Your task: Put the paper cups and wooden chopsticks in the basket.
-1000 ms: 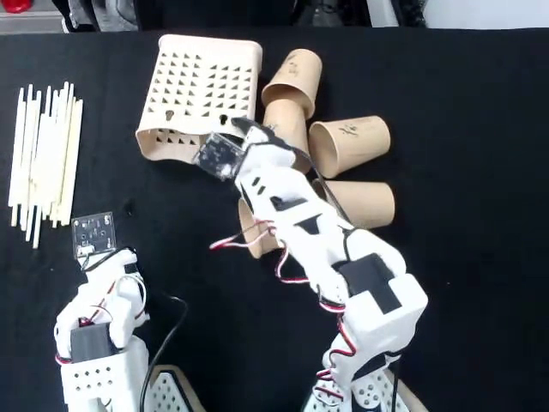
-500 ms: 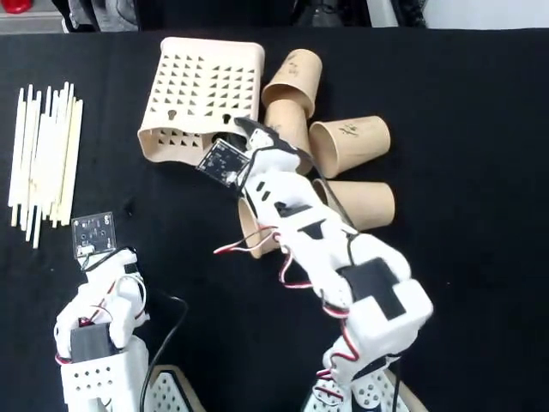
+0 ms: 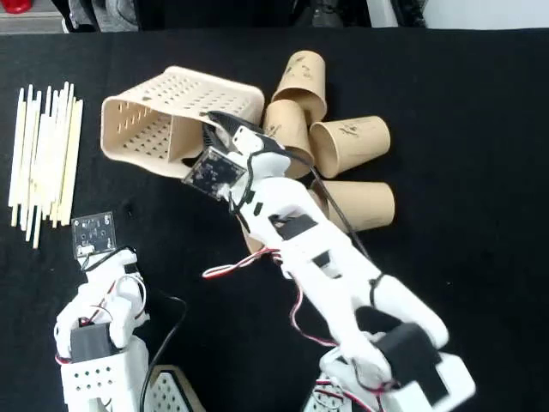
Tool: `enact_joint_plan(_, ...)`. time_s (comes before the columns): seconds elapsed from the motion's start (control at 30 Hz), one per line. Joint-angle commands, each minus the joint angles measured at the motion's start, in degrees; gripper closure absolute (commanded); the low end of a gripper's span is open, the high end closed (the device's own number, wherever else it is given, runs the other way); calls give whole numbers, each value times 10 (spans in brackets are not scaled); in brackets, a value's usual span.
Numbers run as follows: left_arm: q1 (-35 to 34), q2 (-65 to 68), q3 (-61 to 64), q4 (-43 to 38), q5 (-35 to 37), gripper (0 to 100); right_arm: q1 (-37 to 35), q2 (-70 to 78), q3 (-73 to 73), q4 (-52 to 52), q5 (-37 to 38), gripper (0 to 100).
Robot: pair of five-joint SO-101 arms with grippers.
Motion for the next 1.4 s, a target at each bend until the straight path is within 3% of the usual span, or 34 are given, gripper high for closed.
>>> enact_joint_plan(0.0, 6, -1, 9, 3, 4, 970, -16, -72, -80, 111, -40, 987)
enact_joint_plan(0.2, 6, -1, 9, 3, 4, 970, -35, -100, -183, 261, -83, 987)
enact_joint_plan(0.67, 6, -1, 9, 3, 4, 970, -38, -93, -368, 502, -206, 987)
enact_joint_plan(0.93, 6, -1, 9, 3, 4, 970, -38, -7, -447, 571, -270, 987)
enact_joint_plan(1.37, 6, -1, 9, 3, 4, 970, -21, 141, -673, 796, -426, 987)
